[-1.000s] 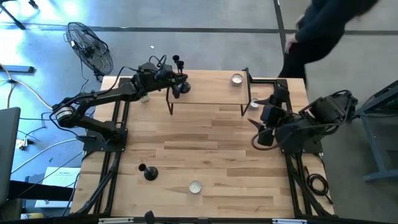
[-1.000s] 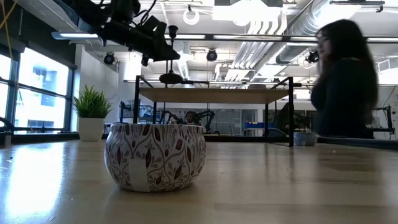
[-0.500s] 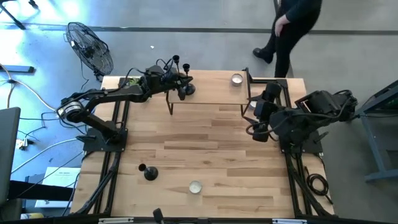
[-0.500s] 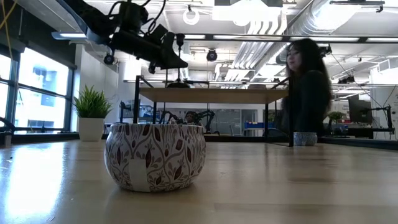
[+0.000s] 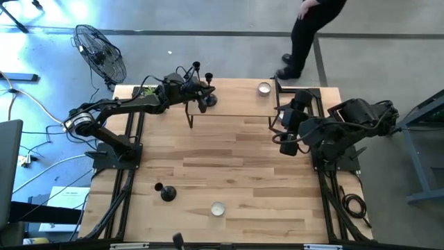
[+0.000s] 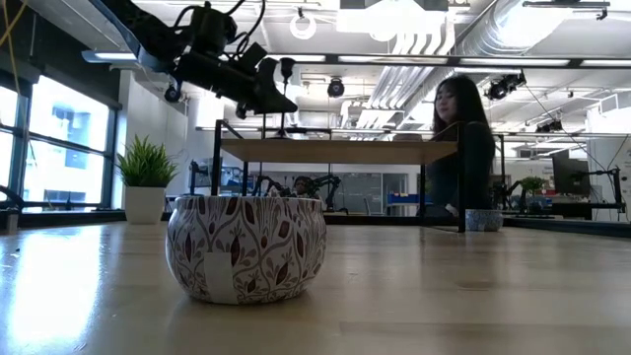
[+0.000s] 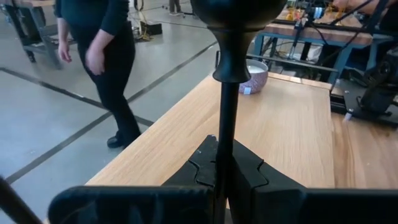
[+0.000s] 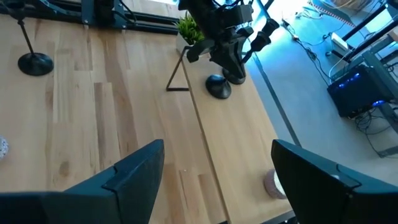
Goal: Pick & Place candle stick holders
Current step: Put the right candle holder on the shelf
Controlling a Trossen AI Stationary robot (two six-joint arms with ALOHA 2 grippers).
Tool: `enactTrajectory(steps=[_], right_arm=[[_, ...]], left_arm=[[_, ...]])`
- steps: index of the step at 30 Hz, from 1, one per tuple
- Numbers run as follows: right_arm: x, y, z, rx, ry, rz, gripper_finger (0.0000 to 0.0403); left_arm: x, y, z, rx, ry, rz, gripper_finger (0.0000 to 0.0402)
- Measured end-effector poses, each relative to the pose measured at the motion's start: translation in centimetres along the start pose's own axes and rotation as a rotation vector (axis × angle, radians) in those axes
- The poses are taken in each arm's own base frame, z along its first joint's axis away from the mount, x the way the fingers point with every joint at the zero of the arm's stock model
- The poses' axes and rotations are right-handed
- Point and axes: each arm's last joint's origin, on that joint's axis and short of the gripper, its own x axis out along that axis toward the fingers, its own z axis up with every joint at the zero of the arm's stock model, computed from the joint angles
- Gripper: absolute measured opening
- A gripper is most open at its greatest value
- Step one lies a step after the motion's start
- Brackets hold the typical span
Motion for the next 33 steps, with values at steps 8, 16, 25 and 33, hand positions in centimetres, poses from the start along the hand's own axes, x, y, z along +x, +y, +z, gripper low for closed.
enactTrajectory(steps=[8, 16, 25, 33], right_arm=[[-0.01, 0.05, 0.16, -0.005, -0.014, 0.005, 0.0291], [-0.01, 0.1, 0.15, -0.004, -0.01, 0.024, 0.0291], [-0.01, 0.11, 0.15, -0.003, -0.009, 0.027, 0.0291], [-0.01, 0.11, 0.15, -0.003, -0.009, 0.026, 0.0291]], left_arm=[[0.0, -0.1, 0.04, 0.002, -0.005, -0.033, 0.0008], [0.0, -0.11, 0.1, -0.049, -0.01, -0.037, 0.0008], [-0.02, -0.3, 0.07, -0.044, -0.006, -0.104, 0.0008], [0.0, -0.19, 0.07, -0.044, -0.006, -0.064, 0.0013]])
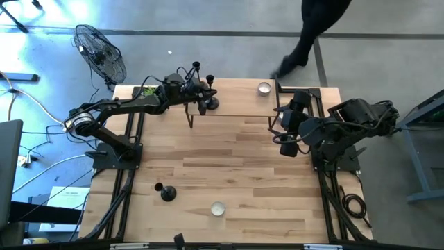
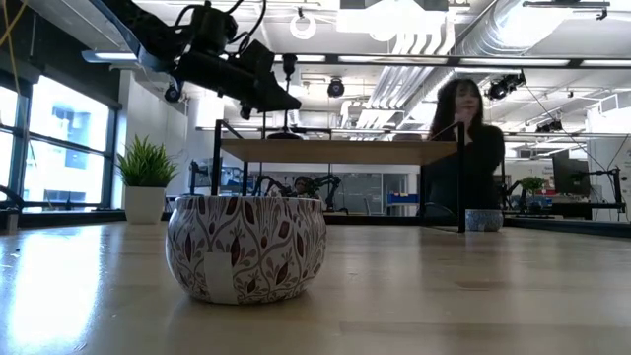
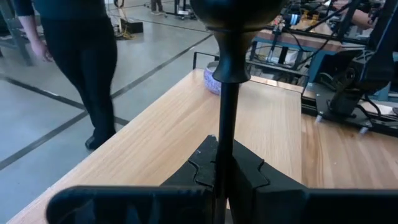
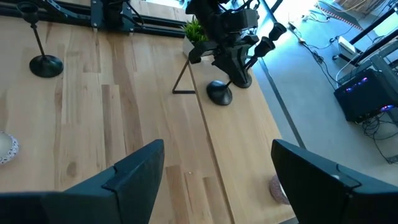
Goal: Pick & Place candle stick holders
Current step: Put the right candle holder on the shelf
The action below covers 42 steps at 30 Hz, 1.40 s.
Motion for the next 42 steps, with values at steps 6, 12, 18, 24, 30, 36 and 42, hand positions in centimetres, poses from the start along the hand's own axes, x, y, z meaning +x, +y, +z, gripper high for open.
enactTrajectory(steps=[6, 12, 18, 24, 30, 36, 42], right_arm=[[0.0, -0.02, 0.01, 0.001, -0.002, -0.006, 0.0291], [0.0, 0.01, 0.14, 0.01, -0.013, -0.002, 0.0291], [0.0, 0.02, 0.14, 0.01, -0.012, 0.001, 0.0291], [0.0, 0.02, 0.14, 0.01, -0.012, 0.001, 0.0291], [0.0, 0.05, 0.2, 0.014, -0.016, 0.006, 0.0291], [0.0, 0.08, 0.19, 0.014, -0.014, 0.017, 0.0291], [0.0, 0.09, 0.19, 0.012, -0.013, 0.021, 0.0291]], left_arm=[[0.0, 0.05, -0.1, 0.0, 0.009, 0.013, 0.0053], [0.0, 0.16, -0.14, 0.0, 0.013, 0.051, 0.0089], [0.0, 0.14, -0.15, -0.001, 0.014, 0.047, 0.0113], [0.0, 0.01, -0.18, 0.029, 0.018, 0.001, 0.0132], [0.0, 0.01, -0.23, 0.016, 0.023, 0.0, 0.0156], [0.0, 0.02, -0.24, 0.008, 0.024, 0.004, 0.0195], [0.0, 0.04, -0.24, -0.015, 0.023, 0.012, 0.0237]])
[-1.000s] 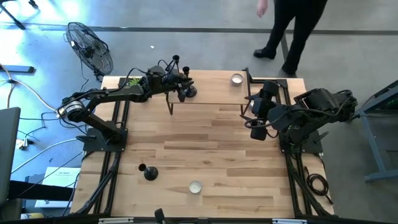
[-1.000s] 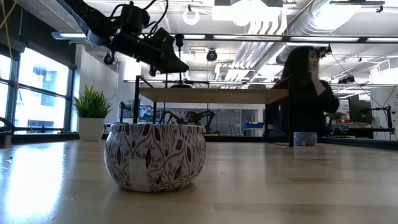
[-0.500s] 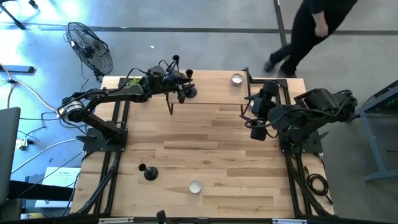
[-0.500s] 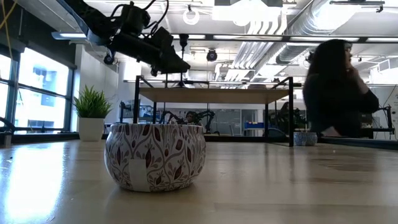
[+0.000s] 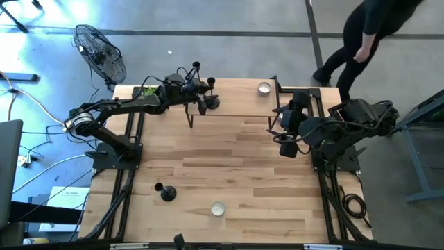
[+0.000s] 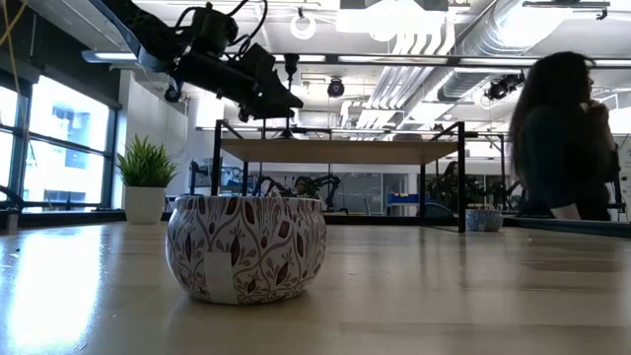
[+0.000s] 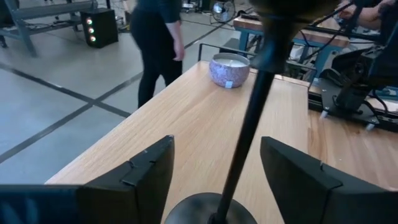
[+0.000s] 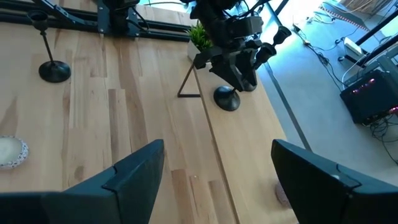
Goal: Pick & Place candle stick holders
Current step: Put the right candle holder on the shelf, then put the blue patterned scented candle on the shelf
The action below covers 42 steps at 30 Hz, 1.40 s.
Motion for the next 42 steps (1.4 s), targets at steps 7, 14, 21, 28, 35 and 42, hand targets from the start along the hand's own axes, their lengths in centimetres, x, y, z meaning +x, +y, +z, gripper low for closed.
enactTrajectory(steps=[7, 14, 21, 28, 35, 42], right_arm=[[0.0, 0.0, 0.0, -0.02, 0.0, 0.0, 0.0291], [0.0, 0.0, 0.0, -0.044, 0.0, 0.0, 0.0291], [0.0, 0.0, 0.0, -0.051, 0.001, 0.0, 0.0291], [0.0, 0.0, 0.0, -0.072, 0.0, -0.001, 0.0291], [0.0, 0.0, -0.1, -0.097, 0.004, -0.004, 0.0291], [0.0, 0.0, -0.1, -0.103, 0.011, 0.007, 0.0291]], left_arm=[[0.0, 0.1, 0.0, -0.041, -0.006, 0.039, 0.0262], [0.0, 0.1, 0.0, -0.048, -0.002, 0.028, 0.0263], [-1.0, -0.2, 0.7, -0.045, 0.012, -0.002, 0.0263], [-2.9, -0.7, 1.5, -0.025, 0.056, -0.006, 0.0262], [-5.3, -1.3, 2.4, -0.038, 0.101, -0.04, 0.0262], [-8.0, -2.2, 3.9, -0.065, 0.066, -0.12, 0.0262]])
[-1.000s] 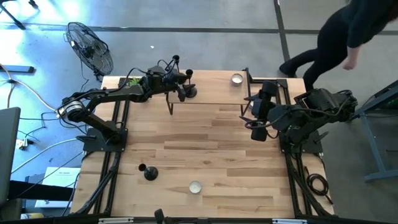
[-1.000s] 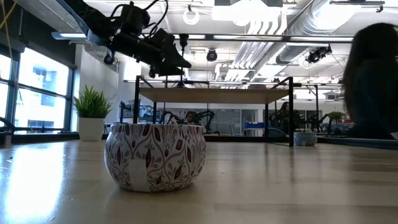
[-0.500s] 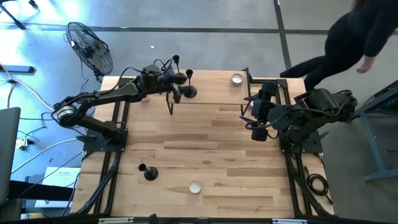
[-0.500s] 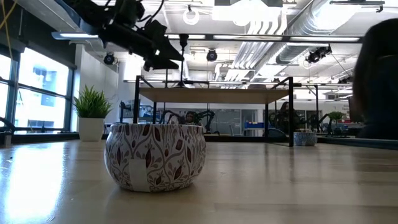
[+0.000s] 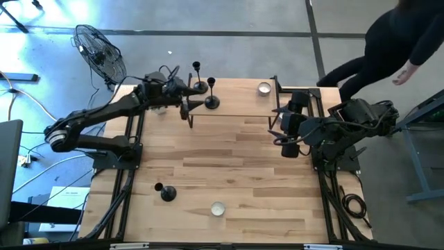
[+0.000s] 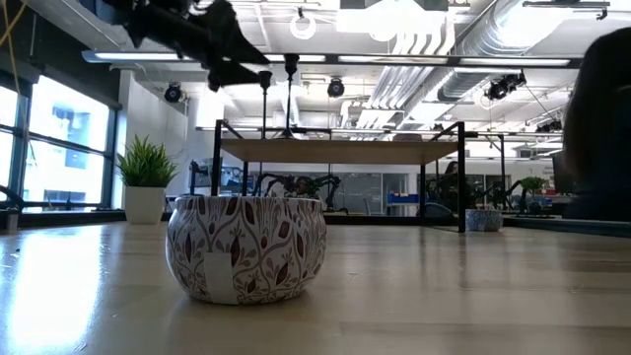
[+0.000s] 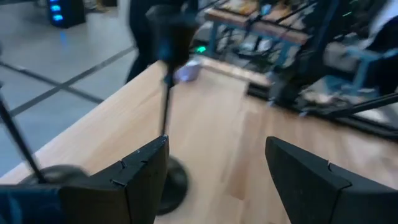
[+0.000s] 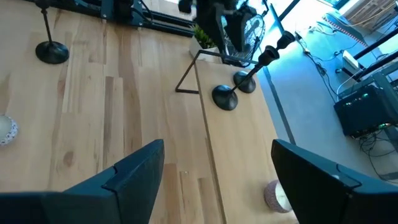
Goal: Pick & Place candle stick holders
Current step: Put the blue patterned scented candle on the shelf
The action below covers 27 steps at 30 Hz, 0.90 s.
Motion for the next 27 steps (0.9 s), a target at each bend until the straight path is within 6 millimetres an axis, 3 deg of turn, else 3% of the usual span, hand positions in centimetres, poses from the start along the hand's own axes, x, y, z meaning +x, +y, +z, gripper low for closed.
enactTrajectory(steps=[8, 16, 27], right_arm=[[0.0, 0.1, 0.0, -0.002, 0.006, 0.031, 0.0291], [-0.3, -0.2, -0.6, -0.022, 0.043, 0.025, 0.0291], [-5.7, -4.8, -2.0, 0.244, -0.044, 0.002, 0.0291]], left_arm=[[-3.8, -1.9, 1.4, -0.009, -0.06, -0.163, 0.0262], [-5.4, -2.7, 2.1, -0.185, -0.083, -0.239, 0.0262], [-5.3, -2.7, 1.6, -0.272, -0.023, -0.263, 0.0262]])
